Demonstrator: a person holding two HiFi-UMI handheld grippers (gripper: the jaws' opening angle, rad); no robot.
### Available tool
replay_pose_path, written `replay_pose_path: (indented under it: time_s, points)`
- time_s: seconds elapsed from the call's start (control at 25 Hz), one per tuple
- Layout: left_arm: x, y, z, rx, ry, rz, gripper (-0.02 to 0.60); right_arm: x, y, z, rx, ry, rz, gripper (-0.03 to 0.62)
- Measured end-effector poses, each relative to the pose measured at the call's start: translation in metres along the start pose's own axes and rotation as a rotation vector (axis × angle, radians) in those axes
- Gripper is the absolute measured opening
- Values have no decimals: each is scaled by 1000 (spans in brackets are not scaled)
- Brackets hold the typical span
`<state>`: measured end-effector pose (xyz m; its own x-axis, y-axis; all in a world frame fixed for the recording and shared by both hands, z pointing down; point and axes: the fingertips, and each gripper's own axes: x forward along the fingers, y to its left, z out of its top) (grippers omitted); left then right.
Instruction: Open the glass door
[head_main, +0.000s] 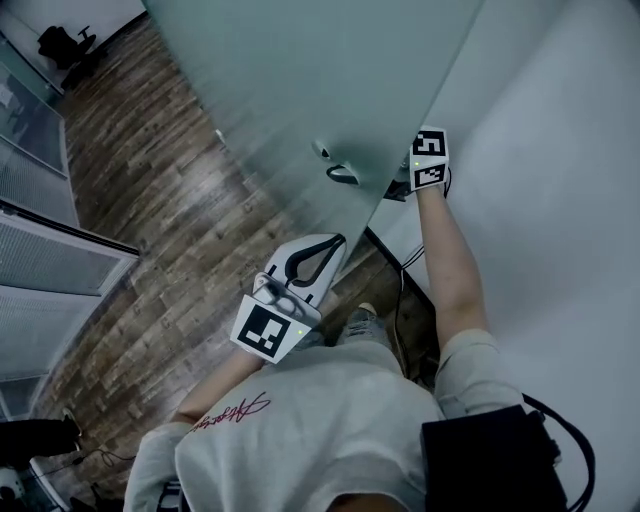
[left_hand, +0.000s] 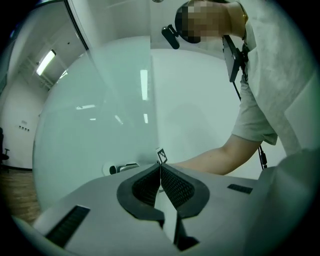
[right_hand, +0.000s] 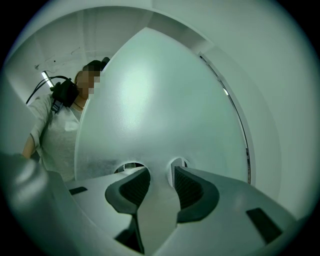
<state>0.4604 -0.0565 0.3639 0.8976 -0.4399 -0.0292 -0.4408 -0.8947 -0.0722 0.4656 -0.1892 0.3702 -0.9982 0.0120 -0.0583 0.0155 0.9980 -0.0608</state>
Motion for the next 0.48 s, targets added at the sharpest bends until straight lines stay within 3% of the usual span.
replay_pose_path:
  time_s: [0.24, 0.48]
  points:
    - [24, -5, 16, -6, -46, 121, 17, -2, 7, -1, 28, -16, 70, 156]
    - [47, -18, 8, -15, -52, 215, 17, -2, 8, -1, 63, -62, 132, 155]
